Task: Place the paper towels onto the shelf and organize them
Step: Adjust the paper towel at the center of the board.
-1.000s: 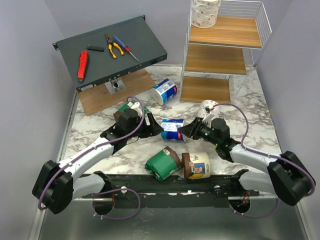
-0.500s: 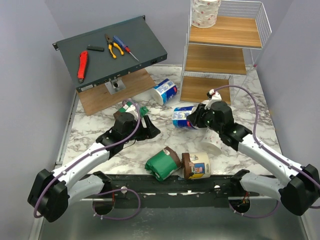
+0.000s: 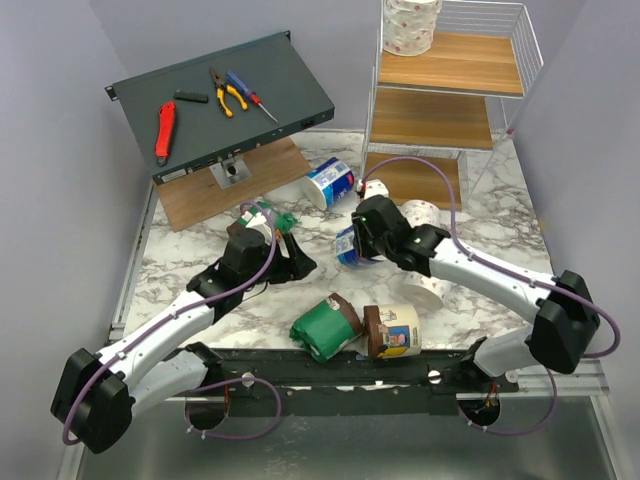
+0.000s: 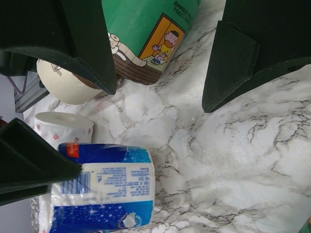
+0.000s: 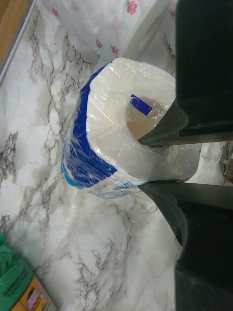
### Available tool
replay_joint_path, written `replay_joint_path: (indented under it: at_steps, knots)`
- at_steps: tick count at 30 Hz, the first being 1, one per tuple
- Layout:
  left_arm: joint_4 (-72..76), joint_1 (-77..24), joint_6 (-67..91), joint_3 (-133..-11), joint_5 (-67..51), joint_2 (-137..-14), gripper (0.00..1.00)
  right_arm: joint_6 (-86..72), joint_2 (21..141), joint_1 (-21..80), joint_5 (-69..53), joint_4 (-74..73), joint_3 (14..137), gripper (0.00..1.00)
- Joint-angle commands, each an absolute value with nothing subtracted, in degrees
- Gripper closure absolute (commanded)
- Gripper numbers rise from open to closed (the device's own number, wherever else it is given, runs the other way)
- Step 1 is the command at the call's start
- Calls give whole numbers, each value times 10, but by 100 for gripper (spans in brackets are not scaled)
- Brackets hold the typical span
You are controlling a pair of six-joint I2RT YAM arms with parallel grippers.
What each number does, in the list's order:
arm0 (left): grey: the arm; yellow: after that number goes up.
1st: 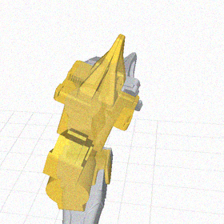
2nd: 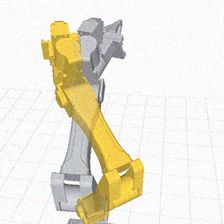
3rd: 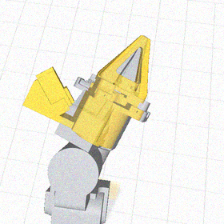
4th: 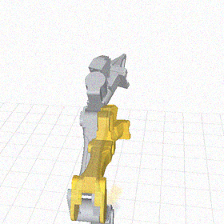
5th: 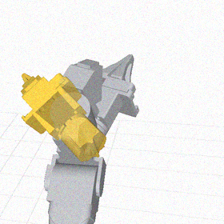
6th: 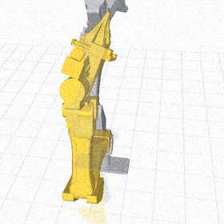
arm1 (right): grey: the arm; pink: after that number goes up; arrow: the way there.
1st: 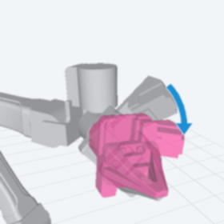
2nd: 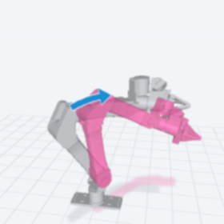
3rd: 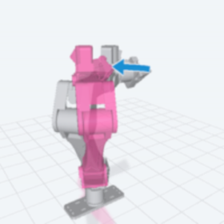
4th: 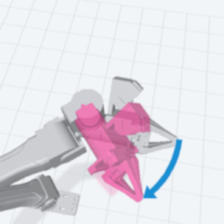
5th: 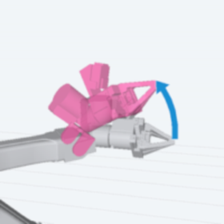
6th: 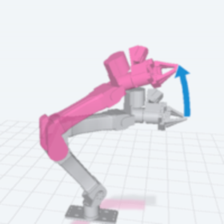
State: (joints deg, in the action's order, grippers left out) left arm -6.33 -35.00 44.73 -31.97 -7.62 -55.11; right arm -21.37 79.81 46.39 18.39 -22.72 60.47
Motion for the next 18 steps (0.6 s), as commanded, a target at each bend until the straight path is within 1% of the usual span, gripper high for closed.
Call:
replay_joint_path:
  at_steps: [1,4,6,10,15,18]
  knots:
    - [-77,-348,439,-306,-63,-532,25,-185,840,477,228,-256,646,70]
    - [-80,-347,438,-298,-55,-517,24,-177,863,483,230,-266,665,69]
    - [-80,-346,437,-295,-52,-511,24,-171,877,489,228,-275,678,66]
    - [-84,-346,434,-298,-54,-514,23,-176,896,491,212,-290,693,53]
    - [-86,-345,433,-298,-57,-513,23,-193,882,491,210,-297,698,35]
    - [-89,-345,432,-300,-56,-510,23,-213,855,492,216,-298,696,28]
